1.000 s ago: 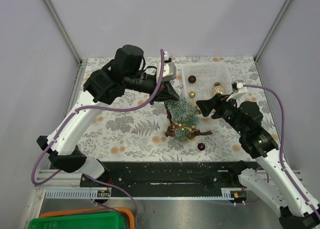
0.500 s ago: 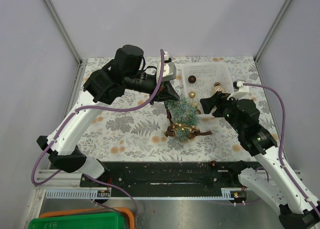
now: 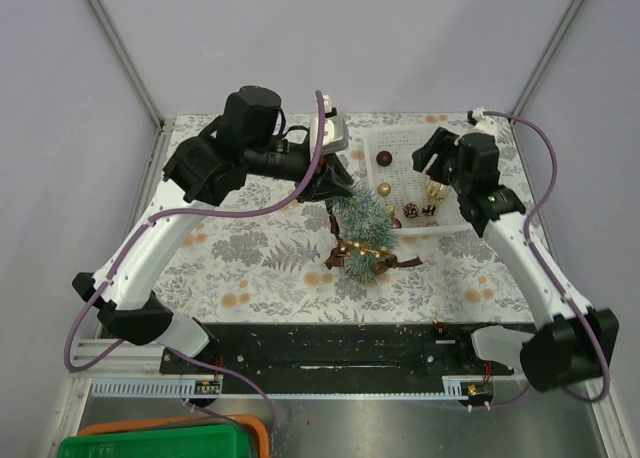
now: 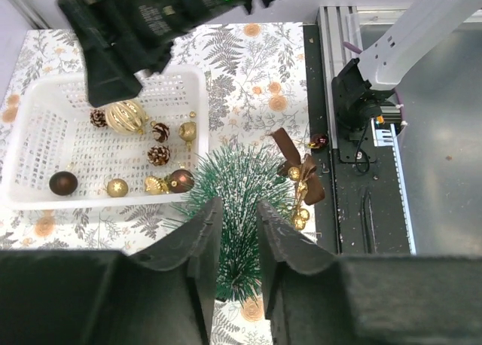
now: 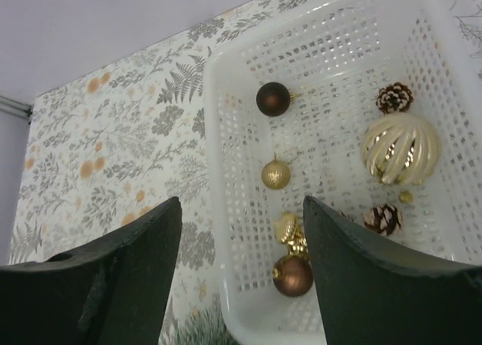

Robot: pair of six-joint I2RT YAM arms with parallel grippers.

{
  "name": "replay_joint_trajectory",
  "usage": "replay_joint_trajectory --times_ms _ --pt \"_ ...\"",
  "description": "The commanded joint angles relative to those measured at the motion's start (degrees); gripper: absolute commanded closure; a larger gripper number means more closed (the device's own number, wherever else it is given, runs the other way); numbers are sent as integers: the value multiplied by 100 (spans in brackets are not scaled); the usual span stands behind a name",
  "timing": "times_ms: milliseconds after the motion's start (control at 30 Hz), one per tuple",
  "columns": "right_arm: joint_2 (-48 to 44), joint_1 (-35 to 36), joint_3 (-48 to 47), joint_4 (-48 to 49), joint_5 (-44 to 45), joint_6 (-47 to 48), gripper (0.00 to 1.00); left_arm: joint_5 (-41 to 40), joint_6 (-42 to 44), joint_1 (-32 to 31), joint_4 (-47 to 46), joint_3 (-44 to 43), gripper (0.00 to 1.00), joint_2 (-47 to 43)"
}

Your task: Decorate the small christmas tree

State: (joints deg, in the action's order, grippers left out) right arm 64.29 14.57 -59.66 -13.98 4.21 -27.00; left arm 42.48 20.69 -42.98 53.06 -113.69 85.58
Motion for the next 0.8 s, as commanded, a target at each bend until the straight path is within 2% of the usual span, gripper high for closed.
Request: replay_joint_trajectory --times_ms 0,67,100,233,333,467,767 --pt "1223 -130 -695 807 -34 37 28 -47 -39 35 -138 -215 65 -147" --pt "1935 -130 -906 993 -8 134 29 -38 -30 53 -103 -276 56 -121" --pt "2425 -130 -1116 1037 -8 204 30 -47 -21 70 -77 -303 54 -103" --pt "3736 -130 -1845 1134 -166 248 31 129 -47 97 29 -373 54 -15" --pt "4485 -130 -2356 1134 -192 231 32 287 5 123 187 -399 58 55" --pt "5101 -130 -2787 1274 -306 213 35 384 23 193 442 -514 64 134" --pt "6094 -68 -3710 1170 -360 283 37 349 58 220 469 -435 69 29"
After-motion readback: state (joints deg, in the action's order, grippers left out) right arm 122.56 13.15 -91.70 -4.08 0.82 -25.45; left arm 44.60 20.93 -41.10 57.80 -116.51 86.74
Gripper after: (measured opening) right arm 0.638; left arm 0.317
